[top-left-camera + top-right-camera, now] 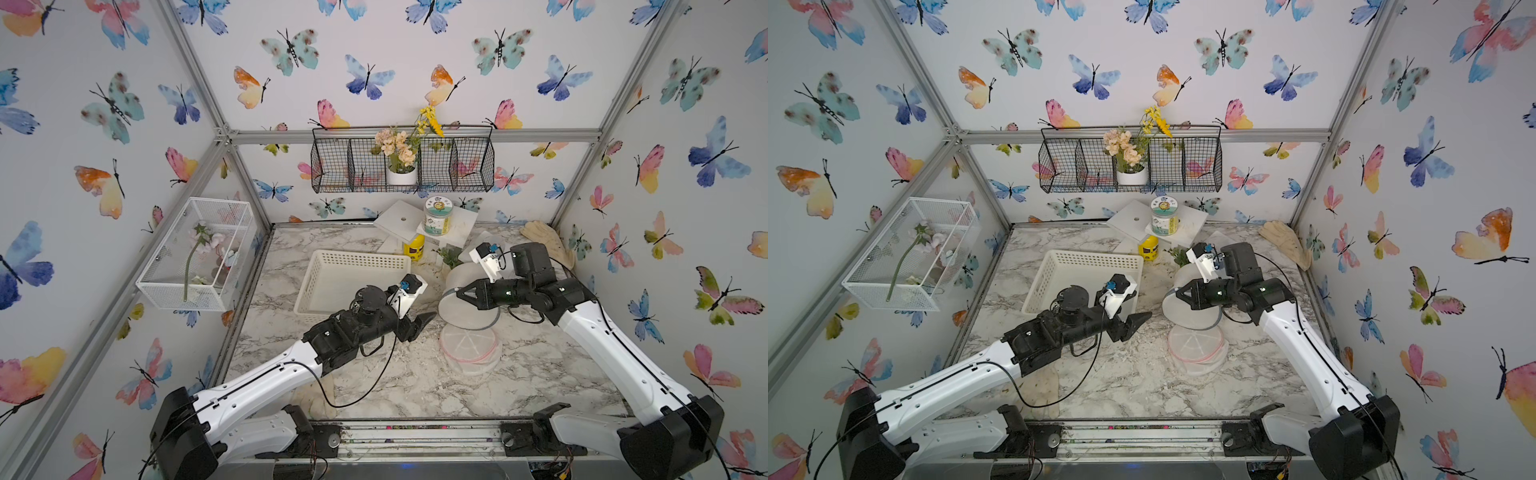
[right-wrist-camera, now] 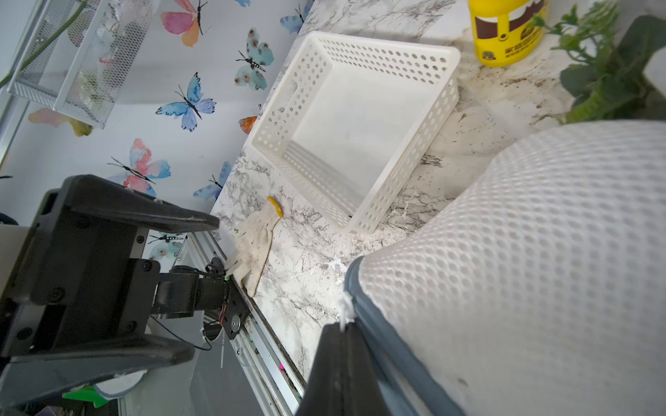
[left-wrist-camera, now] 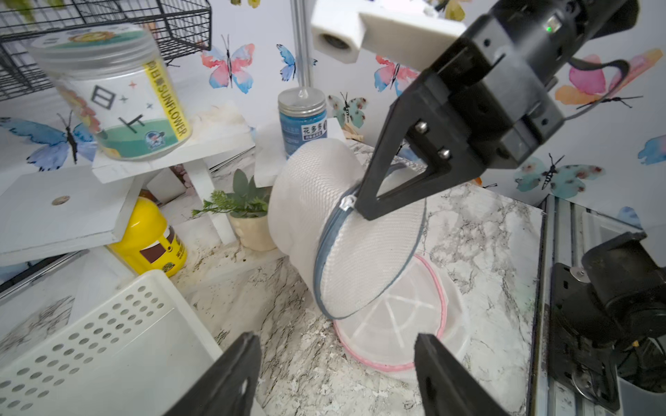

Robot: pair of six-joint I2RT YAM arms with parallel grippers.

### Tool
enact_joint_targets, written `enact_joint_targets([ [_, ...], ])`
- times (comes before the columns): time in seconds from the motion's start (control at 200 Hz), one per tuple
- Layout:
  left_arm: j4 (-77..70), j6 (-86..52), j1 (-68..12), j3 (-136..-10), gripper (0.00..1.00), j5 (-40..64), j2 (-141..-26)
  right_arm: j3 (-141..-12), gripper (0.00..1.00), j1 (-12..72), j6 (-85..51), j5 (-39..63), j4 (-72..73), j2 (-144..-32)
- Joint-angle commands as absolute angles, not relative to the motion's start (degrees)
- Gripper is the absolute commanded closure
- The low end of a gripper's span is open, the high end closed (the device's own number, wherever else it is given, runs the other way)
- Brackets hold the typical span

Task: Turn the laundry bag inside out
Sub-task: Zip the zipper on the laundry bag.

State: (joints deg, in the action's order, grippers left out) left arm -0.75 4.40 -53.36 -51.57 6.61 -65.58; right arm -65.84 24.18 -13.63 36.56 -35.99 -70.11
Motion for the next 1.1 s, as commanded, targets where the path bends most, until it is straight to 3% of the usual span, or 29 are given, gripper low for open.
enact_joint_targets([
  [0.0,2.00,9.44,-54.40,-54.26,0.26,10.42,-68.13,-64.61,0.98,26.06,-10.25,40.43,-37.86,-68.82],
  [0.315,6.15,14.83,-54.54,-56.36,0.30,9.62,-70.18,-61.37,0.98,28.11,-5.89,46.48,-37.50,-65.08],
  [0.651,7.19,15.43,-54.58,-56.99,0.67,12.73,-72.16,-59.77,0.98,28.48,-5.80,49.86,-35.51,-62.60],
  [0.836,5.96,14.22,-54.57,-56.87,1.00,13.36,-71.18,-60.62,0.98,28.48,-9.63,37.55,-34.08,-61.86],
  [0.981,3.82,12.38,-54.49,-54.69,1.00,12.34,-68.31,-61.88,0.98,28.39,-13.41,22.77,-34.89,-63.82],
  [1.096,2.37,10.55,-54.46,-52.53,1.00,9.68,-65.17,-63.60,0.98,28.30,-14.26,20.64,-37.25,-67.13],
])
